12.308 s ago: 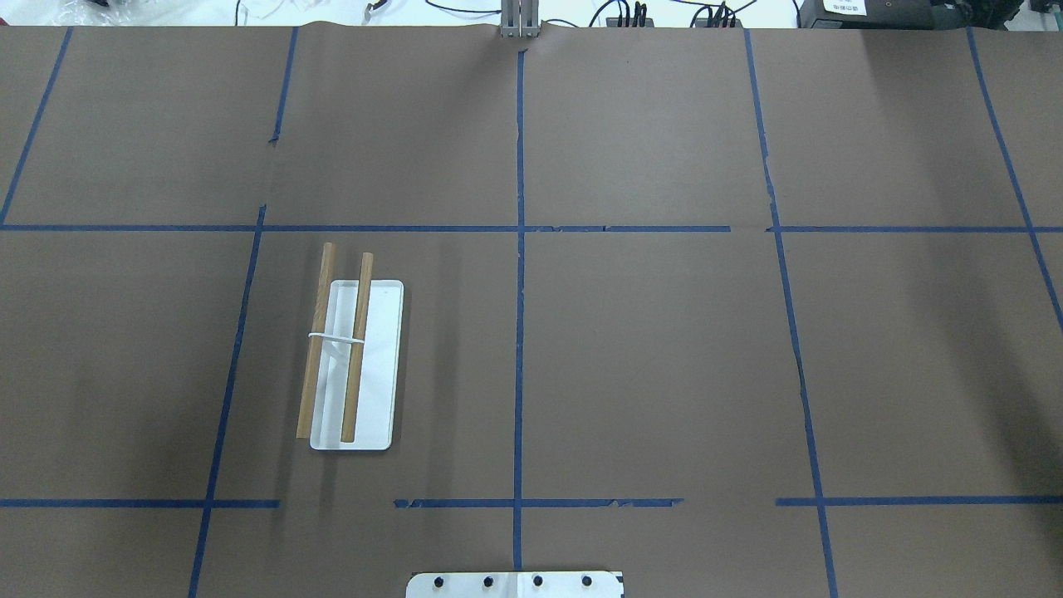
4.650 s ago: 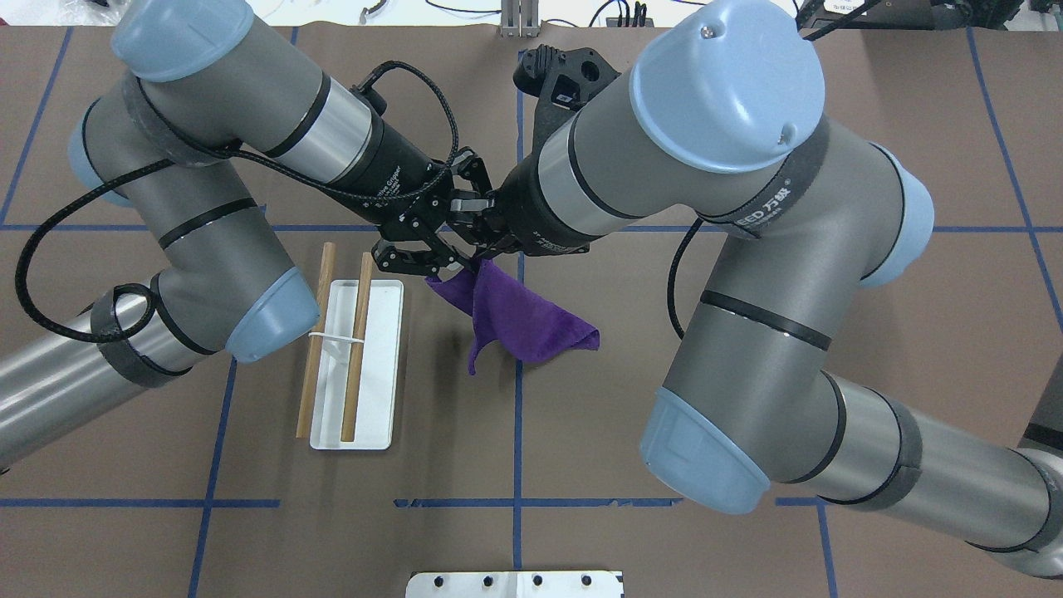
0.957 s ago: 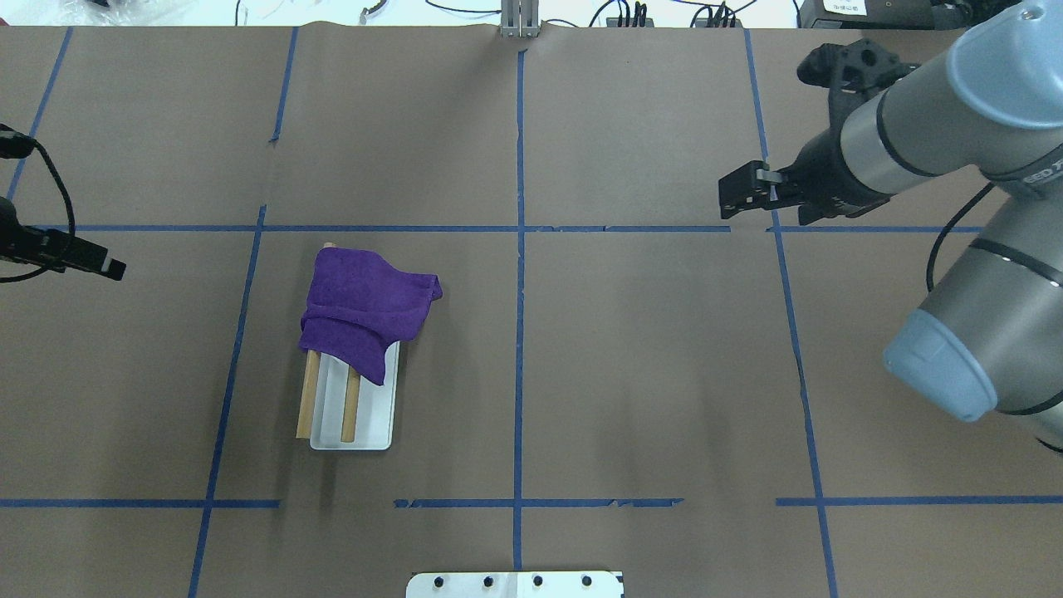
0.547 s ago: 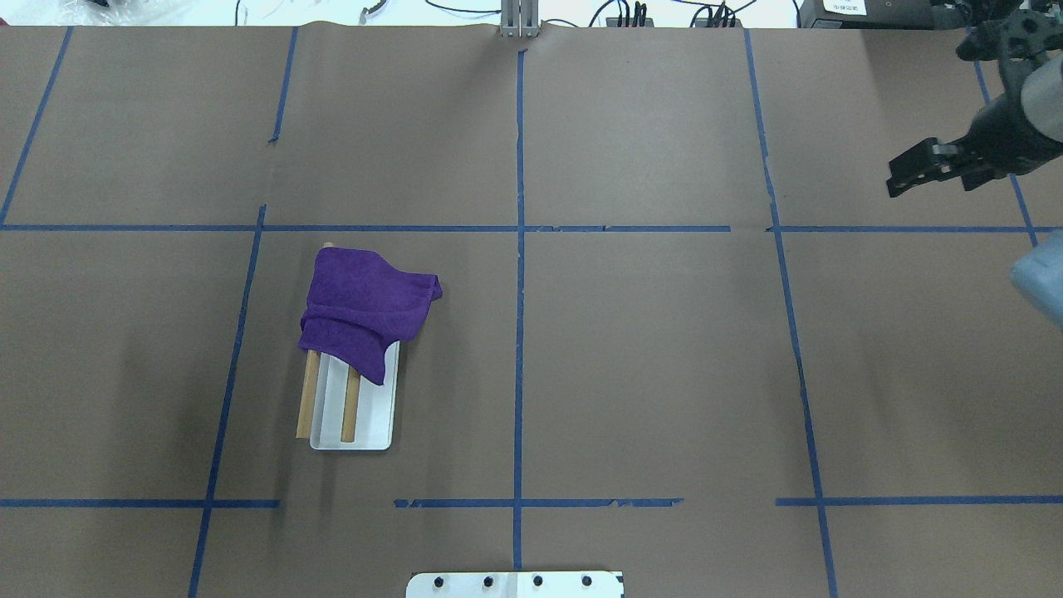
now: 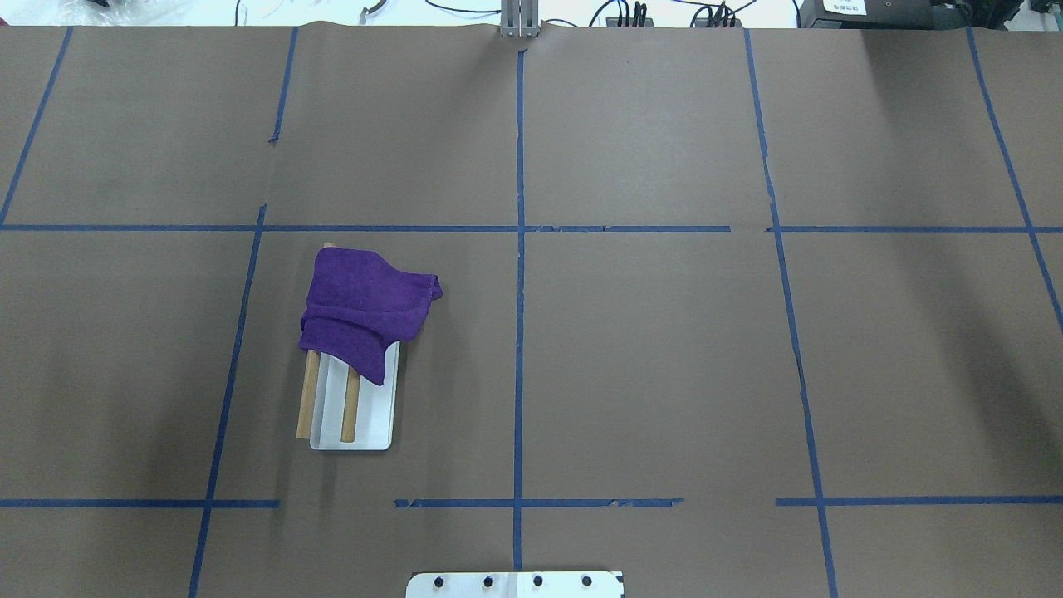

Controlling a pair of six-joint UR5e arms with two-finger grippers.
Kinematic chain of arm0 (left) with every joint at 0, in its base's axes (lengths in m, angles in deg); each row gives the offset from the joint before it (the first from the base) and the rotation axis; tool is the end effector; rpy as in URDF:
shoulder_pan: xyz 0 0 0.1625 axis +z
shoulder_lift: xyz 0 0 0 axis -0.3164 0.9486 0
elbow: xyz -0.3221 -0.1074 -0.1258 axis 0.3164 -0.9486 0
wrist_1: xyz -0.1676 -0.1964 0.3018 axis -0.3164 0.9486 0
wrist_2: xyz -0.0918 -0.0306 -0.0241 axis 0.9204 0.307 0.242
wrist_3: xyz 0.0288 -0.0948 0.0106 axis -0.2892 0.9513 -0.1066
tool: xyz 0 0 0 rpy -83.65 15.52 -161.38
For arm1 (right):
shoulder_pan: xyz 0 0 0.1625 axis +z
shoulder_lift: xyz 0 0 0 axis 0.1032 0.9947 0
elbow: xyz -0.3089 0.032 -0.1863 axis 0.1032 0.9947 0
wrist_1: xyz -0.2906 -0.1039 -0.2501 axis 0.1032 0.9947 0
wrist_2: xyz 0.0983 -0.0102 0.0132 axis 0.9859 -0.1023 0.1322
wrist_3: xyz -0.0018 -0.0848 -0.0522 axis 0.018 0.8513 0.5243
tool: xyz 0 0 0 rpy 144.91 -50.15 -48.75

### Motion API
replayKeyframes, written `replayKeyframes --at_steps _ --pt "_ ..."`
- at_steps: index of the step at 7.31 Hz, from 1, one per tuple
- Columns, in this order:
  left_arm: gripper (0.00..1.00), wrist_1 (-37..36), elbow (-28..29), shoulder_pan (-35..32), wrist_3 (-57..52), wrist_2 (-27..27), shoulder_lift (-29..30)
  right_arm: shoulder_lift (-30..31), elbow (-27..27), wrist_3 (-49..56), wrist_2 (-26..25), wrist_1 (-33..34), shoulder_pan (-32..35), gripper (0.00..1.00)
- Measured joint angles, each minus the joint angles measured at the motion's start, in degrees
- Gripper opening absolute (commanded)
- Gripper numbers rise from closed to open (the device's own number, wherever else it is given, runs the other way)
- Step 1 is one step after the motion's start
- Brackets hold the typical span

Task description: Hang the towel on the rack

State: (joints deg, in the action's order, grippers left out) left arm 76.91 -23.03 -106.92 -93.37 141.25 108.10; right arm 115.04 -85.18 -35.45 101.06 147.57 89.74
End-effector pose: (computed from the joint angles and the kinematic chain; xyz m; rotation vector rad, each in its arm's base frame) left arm -0.0502 -0.4741 0.5365 0.2555 0.7742 0.2018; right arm 0.0097 -0.5183 0.4985 0.1227 -0.7581 -0.1544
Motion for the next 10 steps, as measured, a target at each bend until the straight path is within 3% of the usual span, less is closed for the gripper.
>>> replayKeyframes --at_steps 4,10 --pt "1.0 -4.1 -0.1 -0.4 6.1 1.0 0.7 0.4 4.3 11.4 1.8 7.8 3.8 1.0" --pt "1.0 -3.7 0.1 1.1 6.0 1.9 -2.6 3.1 3.2 10.9 2.3 7.5 3.6 1.0"
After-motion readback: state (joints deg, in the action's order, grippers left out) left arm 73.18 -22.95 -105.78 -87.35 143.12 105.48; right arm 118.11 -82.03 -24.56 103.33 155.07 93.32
